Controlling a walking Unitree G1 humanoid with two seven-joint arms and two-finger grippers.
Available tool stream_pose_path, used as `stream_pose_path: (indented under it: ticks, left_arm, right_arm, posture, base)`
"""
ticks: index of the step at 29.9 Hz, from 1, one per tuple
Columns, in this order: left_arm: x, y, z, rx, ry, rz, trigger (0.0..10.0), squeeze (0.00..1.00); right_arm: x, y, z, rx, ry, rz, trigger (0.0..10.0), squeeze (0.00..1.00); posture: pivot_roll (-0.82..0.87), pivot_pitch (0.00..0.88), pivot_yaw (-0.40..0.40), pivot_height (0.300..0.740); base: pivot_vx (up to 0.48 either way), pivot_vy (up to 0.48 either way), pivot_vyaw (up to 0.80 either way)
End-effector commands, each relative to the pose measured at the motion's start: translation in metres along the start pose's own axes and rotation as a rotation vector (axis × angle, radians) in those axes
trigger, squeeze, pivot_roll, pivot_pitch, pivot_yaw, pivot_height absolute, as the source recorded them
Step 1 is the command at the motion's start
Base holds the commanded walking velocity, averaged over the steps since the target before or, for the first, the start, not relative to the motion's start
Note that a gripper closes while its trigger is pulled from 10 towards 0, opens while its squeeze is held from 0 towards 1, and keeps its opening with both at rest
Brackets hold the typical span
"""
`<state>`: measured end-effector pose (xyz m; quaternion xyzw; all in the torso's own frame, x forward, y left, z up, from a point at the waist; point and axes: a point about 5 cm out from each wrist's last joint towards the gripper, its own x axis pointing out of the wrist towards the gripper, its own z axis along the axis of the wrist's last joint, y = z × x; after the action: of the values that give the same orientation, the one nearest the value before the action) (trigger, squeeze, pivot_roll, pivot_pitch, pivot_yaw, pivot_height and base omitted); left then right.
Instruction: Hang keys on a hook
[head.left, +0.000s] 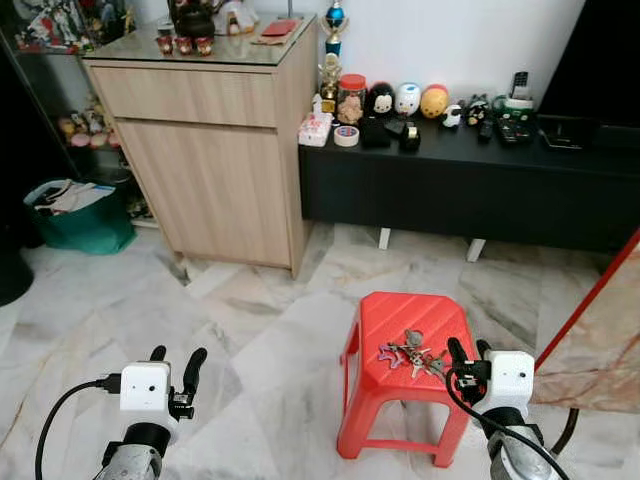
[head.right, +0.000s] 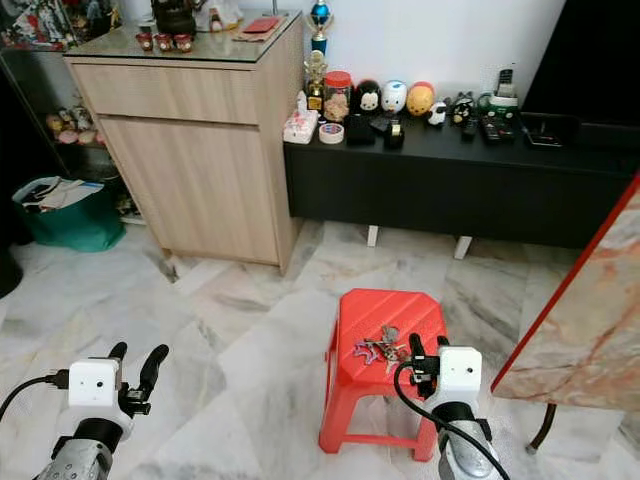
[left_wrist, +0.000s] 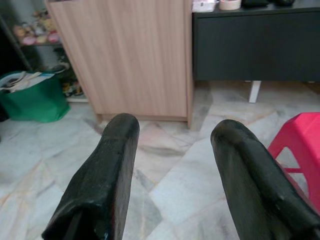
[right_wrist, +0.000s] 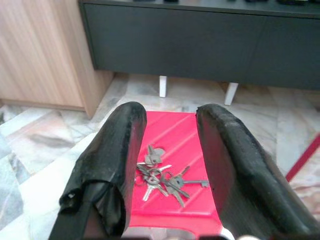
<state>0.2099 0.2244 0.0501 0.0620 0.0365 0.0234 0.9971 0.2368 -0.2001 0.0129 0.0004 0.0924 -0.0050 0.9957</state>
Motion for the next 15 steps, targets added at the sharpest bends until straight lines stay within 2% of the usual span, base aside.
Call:
stream_pose_path:
  ticks: [1,6,11,15]
  left_arm:
    - [0.0019,-0.0001,0.0027,-0.012,-0.007,0.004,10.0,0.00]
    - [0.0022,-0.0004,0.0029,-0.014,-0.007,0.007,10.0,0.00]
    - [0.0029,0.0008,0.0034,-0.013,-0.010,0.012,10.0,0.00]
    - [0.0034,0.0011,0.0037,-0.013,-0.012,0.014,10.0,0.00]
  right_arm:
    - [0.0012,-0.0011,0.0046,0.002,-0.013,0.000,10.0,0.00]
    - [0.0019,0.0004,0.0055,-0.010,-0.013,0.016,10.0,0.00]
    - [0.0017,-0.0006,0.0060,-0.015,-0.012,0.015,10.0,0.00]
    - [0.0019,-0.0019,0.0056,0.002,-0.009,0.003,10.0,0.00]
  posture:
    - [0.05,0.000,-0.018,0.740]
    - [0.05,0.000,-0.020,0.740]
    - [0.05,0.000,-0.023,0.740]
    - [0.05,0.000,-0.024,0.740]
  base:
    - [0.255,0.000,0.00]
    - [0.259,0.000,0.00]
    - [0.269,0.000,0.75]
    - [0.274,0.000,0.00]
